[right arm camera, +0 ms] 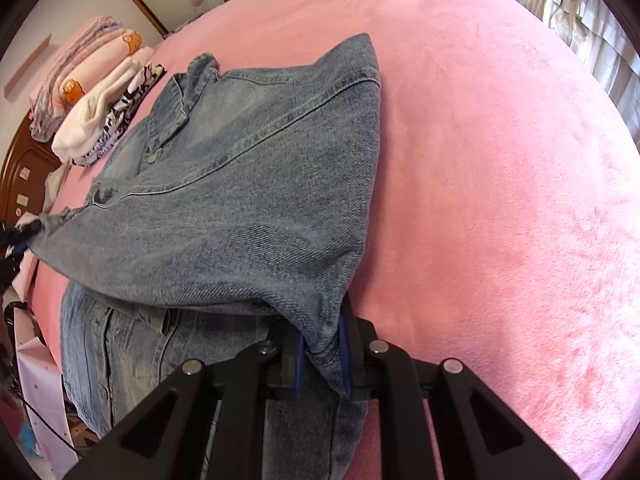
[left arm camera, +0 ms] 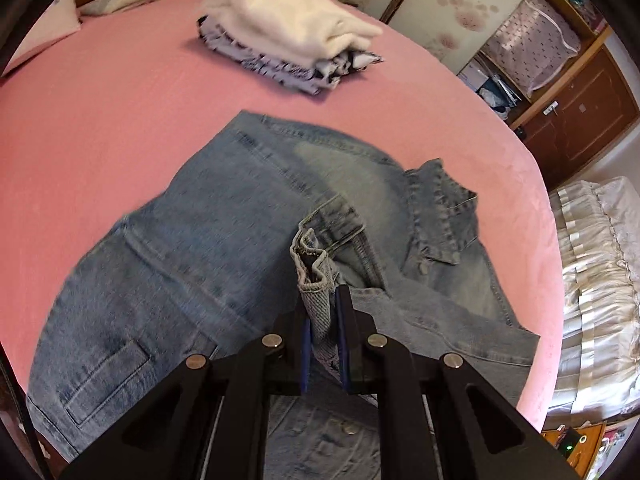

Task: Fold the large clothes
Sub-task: 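Hold the cuff with the left gripper while the right gripper folds the jacket side inward, then press the newly folded side flat with both grippers closed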

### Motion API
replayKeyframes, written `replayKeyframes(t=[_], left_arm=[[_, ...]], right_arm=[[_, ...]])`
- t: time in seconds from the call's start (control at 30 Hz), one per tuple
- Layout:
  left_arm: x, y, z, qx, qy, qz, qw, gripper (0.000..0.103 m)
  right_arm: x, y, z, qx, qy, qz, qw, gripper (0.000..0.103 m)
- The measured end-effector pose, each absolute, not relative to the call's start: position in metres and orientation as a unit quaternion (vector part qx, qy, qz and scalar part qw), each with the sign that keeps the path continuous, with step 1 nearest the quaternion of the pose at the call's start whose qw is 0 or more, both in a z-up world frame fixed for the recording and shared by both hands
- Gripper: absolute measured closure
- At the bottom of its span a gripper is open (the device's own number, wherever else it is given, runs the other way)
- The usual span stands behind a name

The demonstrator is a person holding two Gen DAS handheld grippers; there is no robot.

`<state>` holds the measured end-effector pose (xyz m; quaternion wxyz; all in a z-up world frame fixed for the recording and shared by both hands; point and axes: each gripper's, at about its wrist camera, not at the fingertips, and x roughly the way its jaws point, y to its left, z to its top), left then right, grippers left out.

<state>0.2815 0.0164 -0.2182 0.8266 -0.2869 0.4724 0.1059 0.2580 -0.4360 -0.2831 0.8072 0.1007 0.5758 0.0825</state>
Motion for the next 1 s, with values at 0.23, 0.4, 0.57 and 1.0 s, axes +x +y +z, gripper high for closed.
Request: replayKeyframes(t=[0.23, 0.4, 0.57, 1.0], left_arm=[[0.262, 0.02, -0.257, -0.301, 0.49, 0.121, 0.809, 0.094], [0.266, 0.013, -0.278, -0.256, 0.516, 0.128, 0.807, 0.093], [0.277, 0.004, -0.293, -0.209, 0.535, 0.136, 0.807, 0.09], [0.28, -0.017, -0.254, -0.13, 0.55, 0.142, 0.813, 0.038]], right_arm=[[0.267, -0.444, -0.287, 0.109, 0.612, 0.098, 0.778, 0.09], [0.268, -0.445, -0.289, 0.108, 0.619, 0.096, 0.772, 0.091], [0.267, -0.444, -0.292, 0.116, 0.623, 0.085, 0.769, 0.09], [0.244, -0.452, -0.263, 0.114, 0.63, 0.084, 0.763, 0.081]])
